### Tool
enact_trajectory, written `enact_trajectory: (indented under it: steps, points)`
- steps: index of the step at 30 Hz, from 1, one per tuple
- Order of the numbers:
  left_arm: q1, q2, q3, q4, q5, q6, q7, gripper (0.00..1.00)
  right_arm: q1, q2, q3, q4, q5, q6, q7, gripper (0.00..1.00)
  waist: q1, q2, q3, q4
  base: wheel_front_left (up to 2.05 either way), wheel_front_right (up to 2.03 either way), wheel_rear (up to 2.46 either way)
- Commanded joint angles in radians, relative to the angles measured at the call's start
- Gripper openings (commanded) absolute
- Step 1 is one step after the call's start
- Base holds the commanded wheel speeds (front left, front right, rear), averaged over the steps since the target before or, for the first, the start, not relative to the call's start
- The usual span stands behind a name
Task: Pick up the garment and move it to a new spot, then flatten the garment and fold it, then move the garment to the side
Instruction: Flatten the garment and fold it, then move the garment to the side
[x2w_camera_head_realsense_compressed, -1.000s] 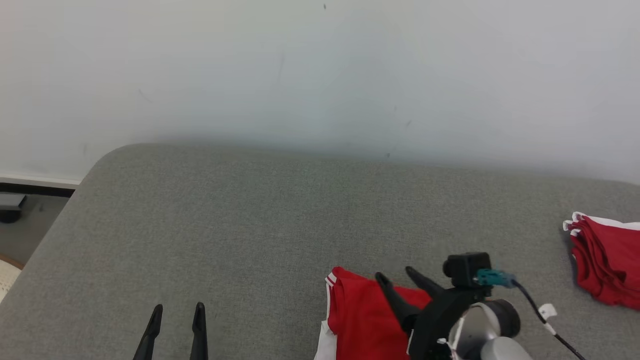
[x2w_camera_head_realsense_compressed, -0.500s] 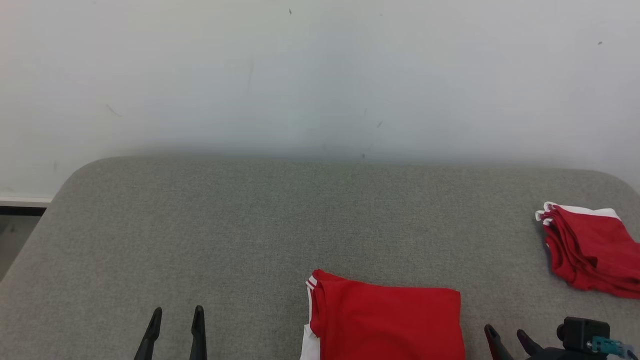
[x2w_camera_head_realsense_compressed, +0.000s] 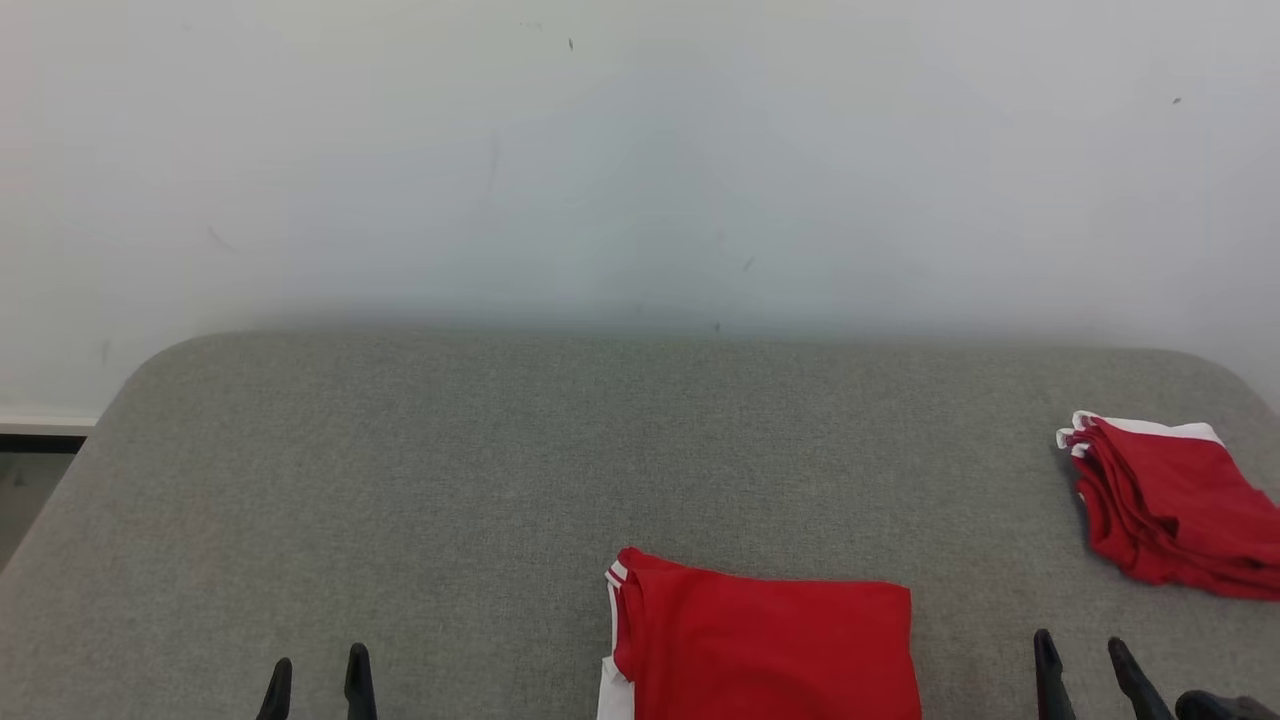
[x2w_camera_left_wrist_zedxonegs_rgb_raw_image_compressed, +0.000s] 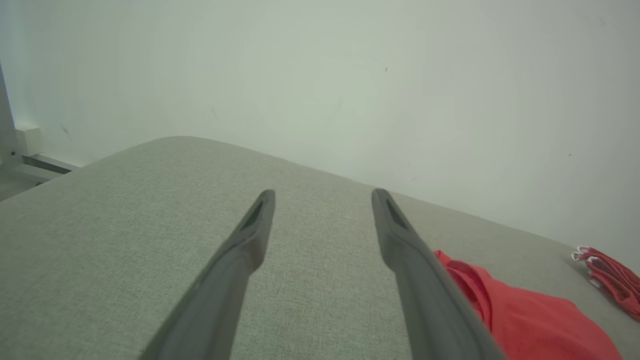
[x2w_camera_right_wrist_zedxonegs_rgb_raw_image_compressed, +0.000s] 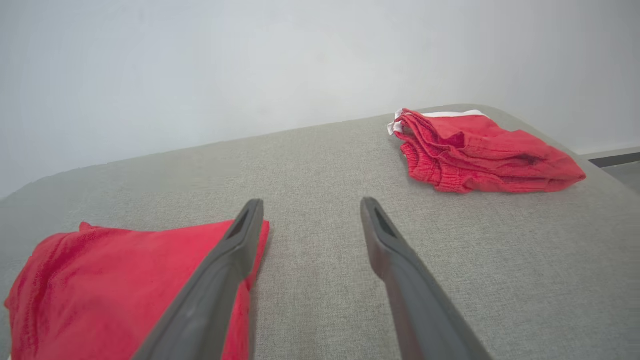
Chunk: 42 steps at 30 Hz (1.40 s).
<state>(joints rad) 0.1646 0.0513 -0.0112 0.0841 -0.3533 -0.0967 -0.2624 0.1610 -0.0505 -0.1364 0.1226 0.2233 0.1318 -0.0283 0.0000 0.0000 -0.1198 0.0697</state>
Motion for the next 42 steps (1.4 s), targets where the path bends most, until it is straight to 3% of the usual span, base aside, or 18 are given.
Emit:
enact_trajectory:
  steps: [1, 10, 17, 36, 39, 42]
  points:
    - [0.012, -0.001, 0.003, 0.001, -0.003, 0.001, -0.003, 1.00, 0.002, 0.000, -0.004, 0.001, -0.009, -0.003, -0.014, 1.00, 0.0000, 0.0000, -0.002, -0.006, 0.00, 0.00, 0.00]
    - [0.016, 0.004, -0.013, 0.046, 0.028, -0.009, -0.003, 1.00, -0.025, 0.000, -0.057, 0.006, -0.058, -0.003, -0.134, 1.00, 0.0000, 0.0000, -0.015, -0.034, 0.00, 0.00, 0.00]
    - [0.012, 0.025, -0.025, 0.050, 0.098, -0.015, -0.003, 1.00, -0.025, 0.000, -0.051, -0.008, -0.085, -0.003, -0.112, 1.00, 0.0000, 0.0000, -0.020, -0.047, 0.00, 0.00, 0.00]
    - [0.016, 0.012, -0.019, 0.043, 0.134, -0.022, -0.003, 1.00, -0.024, 0.000, -0.036, 0.013, -0.036, -0.003, -0.081, 1.00, 0.0000, 0.0000, -0.009, -0.037, 0.00, 0.00, 0.00]
    - [0.010, 0.011, -0.022, 0.047, 0.135, -0.023, -0.003, 1.00, -0.031, 0.000, -0.017, 0.044, -0.021, -0.003, -0.009, 1.00, 0.0000, 0.0000, -0.009, -0.030, 0.00, 0.00, 0.00]
    - [0.010, 0.011, -0.020, 0.050, 0.136, -0.022, -0.003, 1.00, -0.030, 0.000, 0.031, 0.053, 0.035, -0.003, 0.173, 1.00, 0.0000, 0.0000, -0.010, -0.025, 0.00, 0.00, 0.00]
